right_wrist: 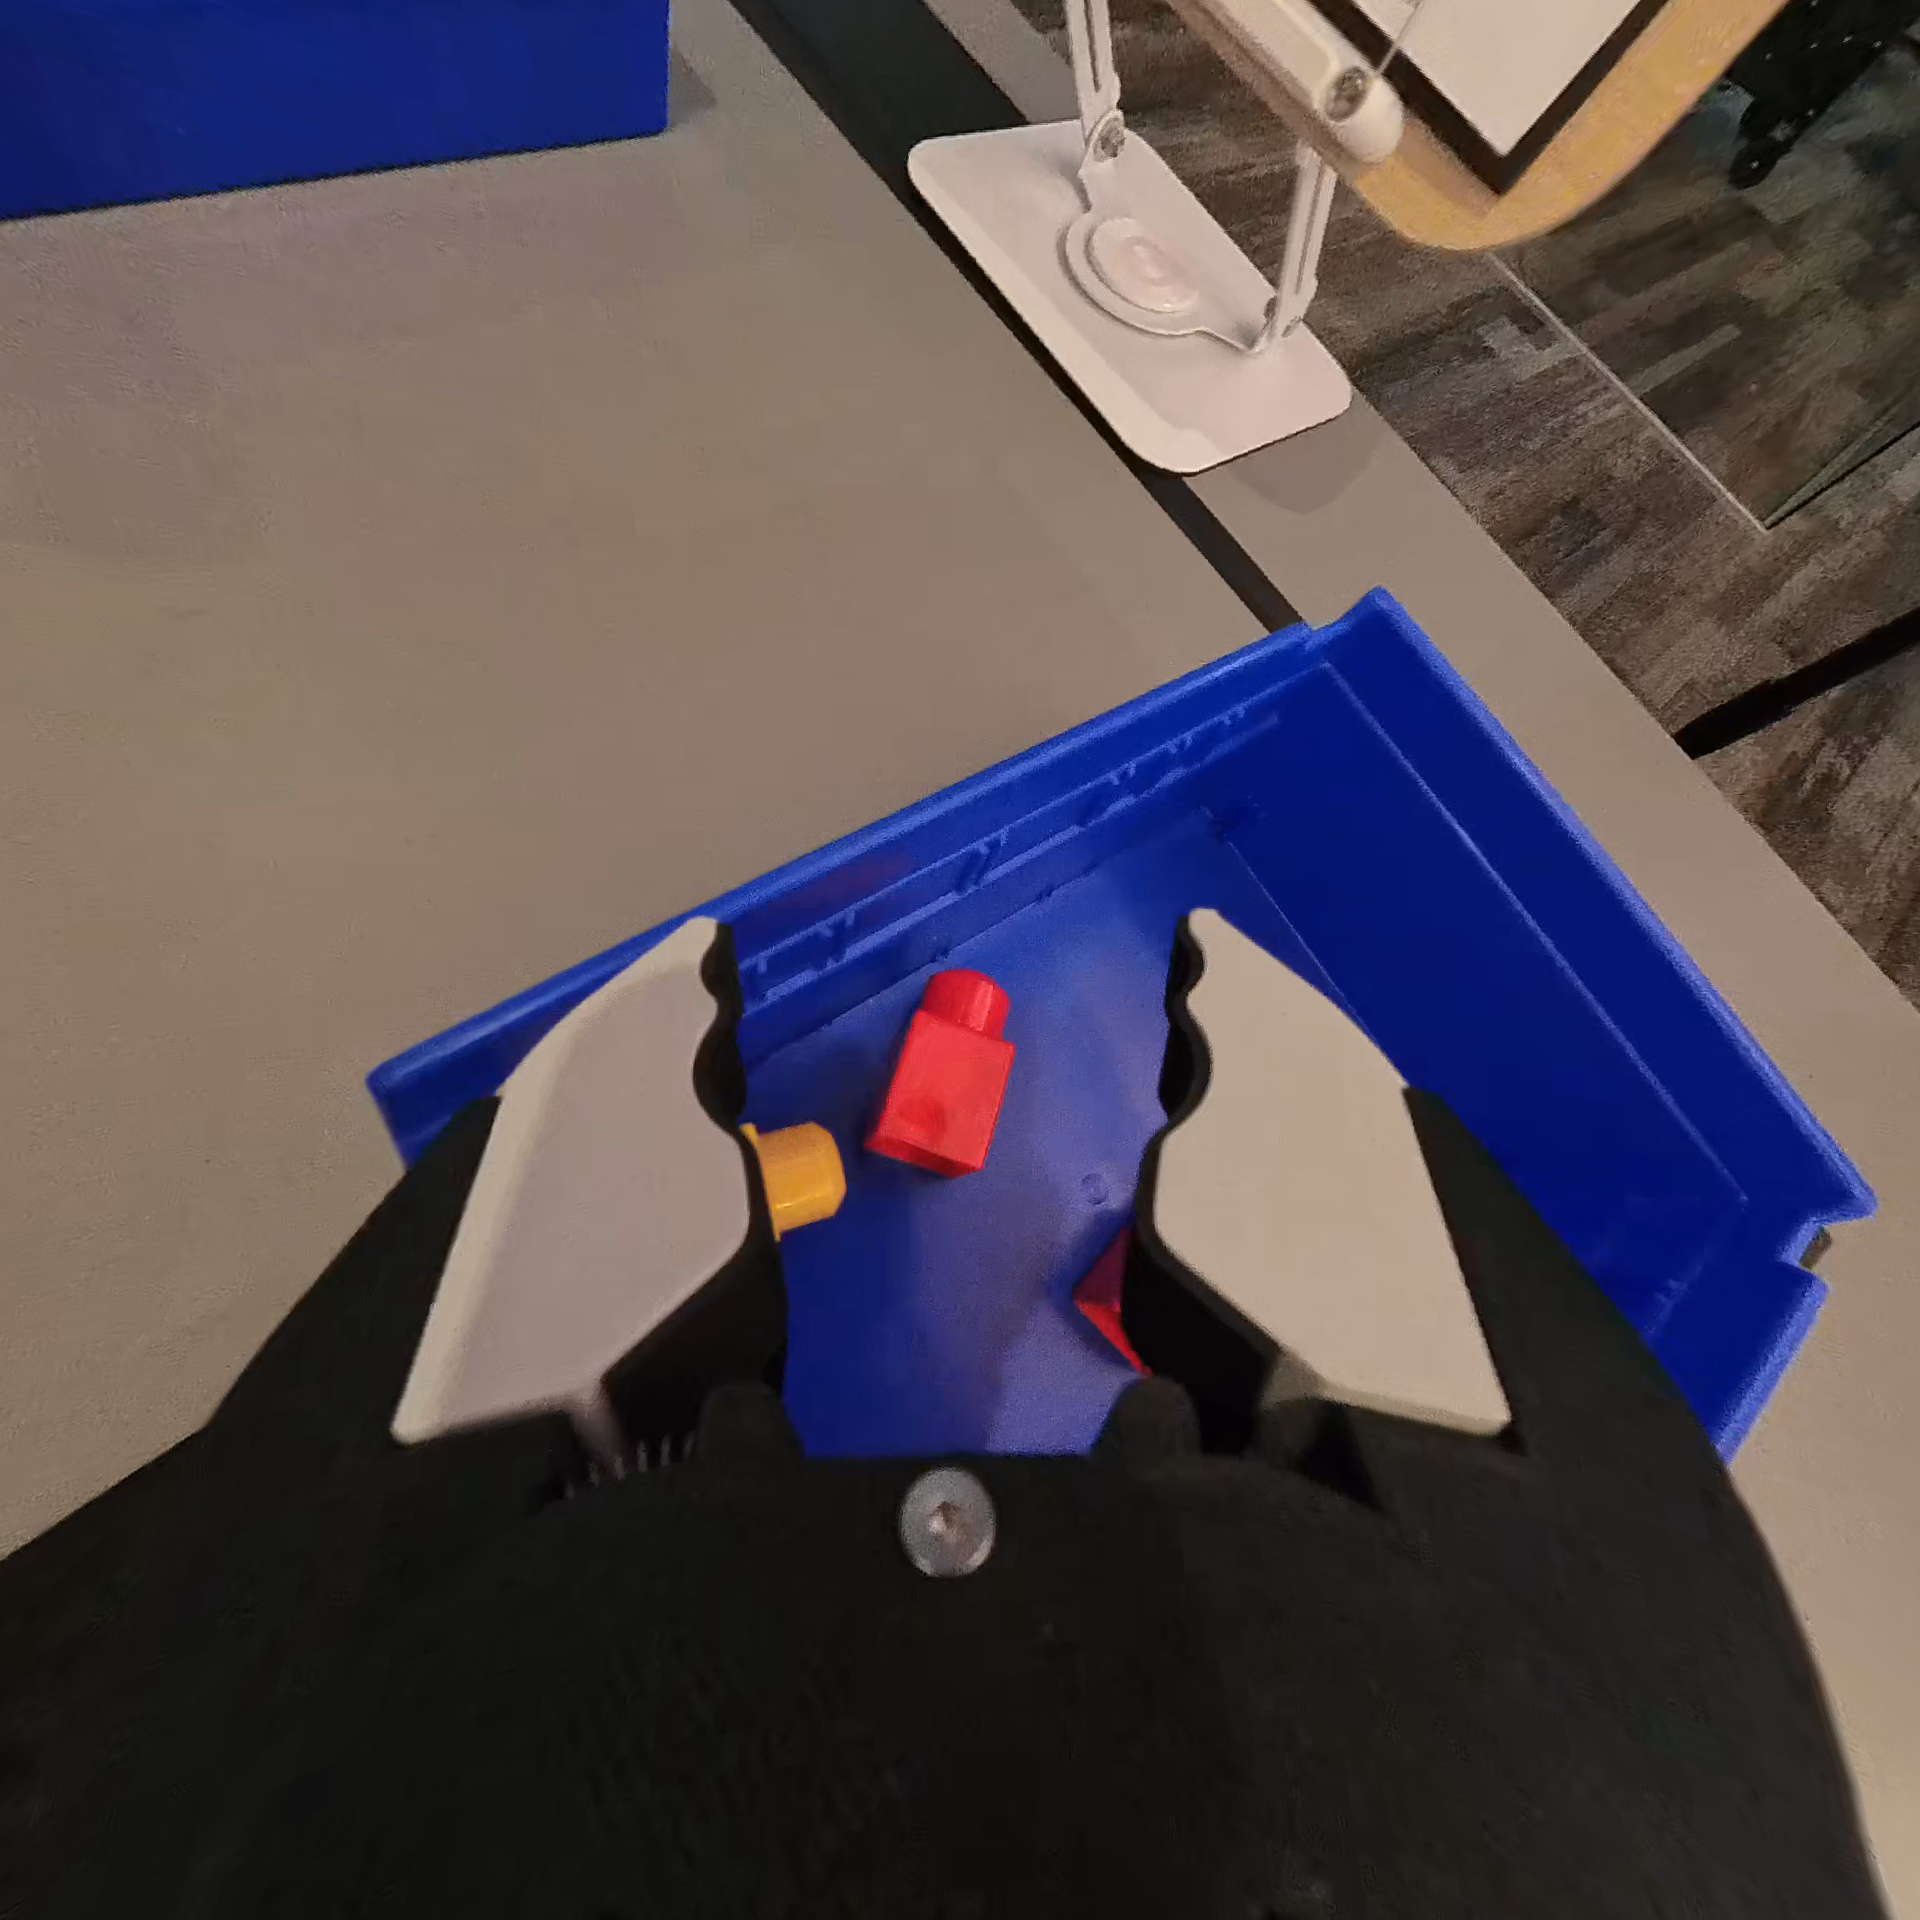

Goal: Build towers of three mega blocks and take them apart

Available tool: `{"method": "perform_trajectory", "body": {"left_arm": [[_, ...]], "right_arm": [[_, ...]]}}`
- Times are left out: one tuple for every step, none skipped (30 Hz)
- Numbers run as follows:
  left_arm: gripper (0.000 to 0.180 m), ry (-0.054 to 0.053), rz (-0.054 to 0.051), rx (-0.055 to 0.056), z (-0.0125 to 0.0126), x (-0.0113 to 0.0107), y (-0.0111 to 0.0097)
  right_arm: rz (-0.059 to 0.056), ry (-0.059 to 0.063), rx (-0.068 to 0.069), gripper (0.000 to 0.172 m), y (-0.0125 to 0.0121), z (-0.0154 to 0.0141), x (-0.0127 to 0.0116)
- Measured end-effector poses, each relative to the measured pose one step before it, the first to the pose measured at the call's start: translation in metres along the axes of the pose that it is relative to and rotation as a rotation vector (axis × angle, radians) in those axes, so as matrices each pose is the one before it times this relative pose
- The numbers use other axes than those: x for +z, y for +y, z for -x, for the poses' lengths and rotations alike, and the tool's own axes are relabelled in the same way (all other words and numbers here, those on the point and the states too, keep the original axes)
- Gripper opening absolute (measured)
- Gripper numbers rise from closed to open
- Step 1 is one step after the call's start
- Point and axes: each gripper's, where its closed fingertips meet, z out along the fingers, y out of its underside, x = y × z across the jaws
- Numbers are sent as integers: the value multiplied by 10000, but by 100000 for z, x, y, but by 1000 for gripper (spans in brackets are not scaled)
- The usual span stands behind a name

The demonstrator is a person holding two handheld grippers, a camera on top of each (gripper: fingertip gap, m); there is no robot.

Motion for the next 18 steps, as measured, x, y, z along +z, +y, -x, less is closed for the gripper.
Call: {"method": "perform_trajectory", "body": {"left_arm": [[43,18,182,321,-72,368,422],[37,170,205,223,-303,418,470],[36,96,-95,62,-126,187,-92],[36,144,-56,129,-53,-40,-135],[36,119,105,31,111,-323,-183],[37,47,-19,36,277,-764,-656],[36,-20,-272,66,318,-1212,-1269],[36,60,-323,132,107,-1431,-1706],[36,156,-352,186,-181,-1483,-2030],[36,360,-407,216,-664,-1372,-2294],[36,656,-442,173,-1276,-1099,-2428],[36,919,-384,161,-1848,-646,-2329],[36,1055,-353,193,-2166,-135,-2136],[36,1048,-264,201,-2134,380,-1799],[36,928,-140,211,-1880,778,-1404],[36,674,-32,146,-1359,1019,-1044],[36,483,-26,191,-971,1095,-870],[36,422,-110,186,-753,1037,-806]], "right_arm": [[88,-15,-168,79,28,375,-56],[36,-63,-116,79,-95,386,-36],[-42,-106,-46,78,-284,396,-16],[-111,-108,13,78,-529,407,12],[-161,-82,17,76,-747,428,-8],[-222,-88,-57,74,-980,554,34],[-291,-150,-156,73,-1202,712,102],[-345,-244,-214,73,-1455,968,204],[-374,-350,-207,72,-1671,1183,345],[-427,-506,-142,72,-1796,1276,481],[-505,-686,-47,73,-1965,1426,656],[-548,-752,46,73,-1999,1380,791],[-541,-715,114,74,-1921,1180,912],[-513,-666,182,75,-1749,974,945],[-485,-623,256,77,-1567,797,914],[-417,-556,294,77,-1292,607,852],[-265,-412,272,78,-819,311,694],[-72,-178,218,78,-294,-91,453]]}}
